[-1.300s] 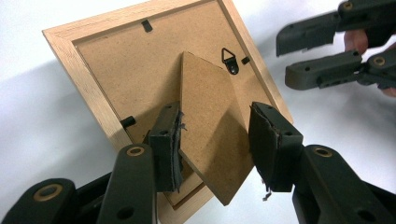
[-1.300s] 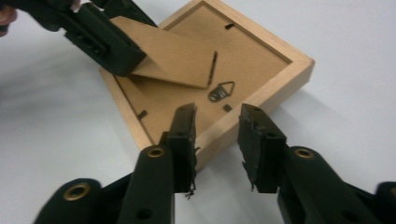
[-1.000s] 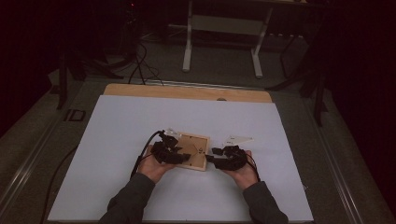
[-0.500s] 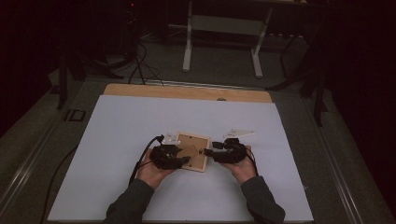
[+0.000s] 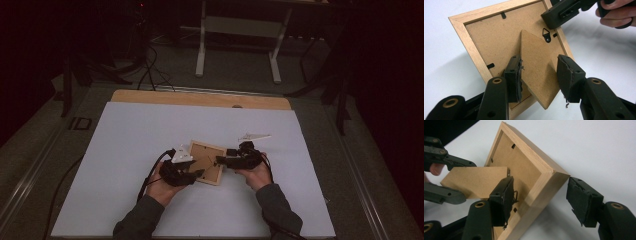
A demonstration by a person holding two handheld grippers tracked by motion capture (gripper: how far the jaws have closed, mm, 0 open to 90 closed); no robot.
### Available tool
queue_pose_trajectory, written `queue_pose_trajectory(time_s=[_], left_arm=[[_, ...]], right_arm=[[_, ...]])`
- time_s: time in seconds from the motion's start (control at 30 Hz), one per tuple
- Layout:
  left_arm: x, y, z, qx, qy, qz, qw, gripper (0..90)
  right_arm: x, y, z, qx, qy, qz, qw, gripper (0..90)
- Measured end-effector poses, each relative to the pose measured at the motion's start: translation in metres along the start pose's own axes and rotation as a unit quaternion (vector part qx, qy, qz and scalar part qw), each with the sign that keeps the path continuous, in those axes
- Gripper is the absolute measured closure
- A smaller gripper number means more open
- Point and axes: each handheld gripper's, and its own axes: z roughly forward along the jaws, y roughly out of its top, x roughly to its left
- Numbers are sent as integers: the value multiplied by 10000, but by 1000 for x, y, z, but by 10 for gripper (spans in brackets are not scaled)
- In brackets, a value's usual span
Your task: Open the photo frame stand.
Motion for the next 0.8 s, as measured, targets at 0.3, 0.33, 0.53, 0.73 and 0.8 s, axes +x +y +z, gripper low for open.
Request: queue_pose_trajectory(time_s=[0.3,0.33,0.53,0.73,0.8], left_arm=[[2,-2,0,-124,-56,72,9999,577],[2,-2,0,-121,-50,76,9999,578],[8,-2,2,-212,-76,-145,9996,643],[8,-1,5,-133,-2,-59,9999,656],[7,1,6,-71,56,-19,10000,658]], right_arm=[[3,-6,6,-57,128,51,9999,425],[3,-6,5,-74,123,46,9999,433],[6,-3,-3,-310,11,-21,9995,511],[10,-1,-9,-482,-134,-223,9985,558],[13,1,-9,-488,-241,-327,9980,562]])
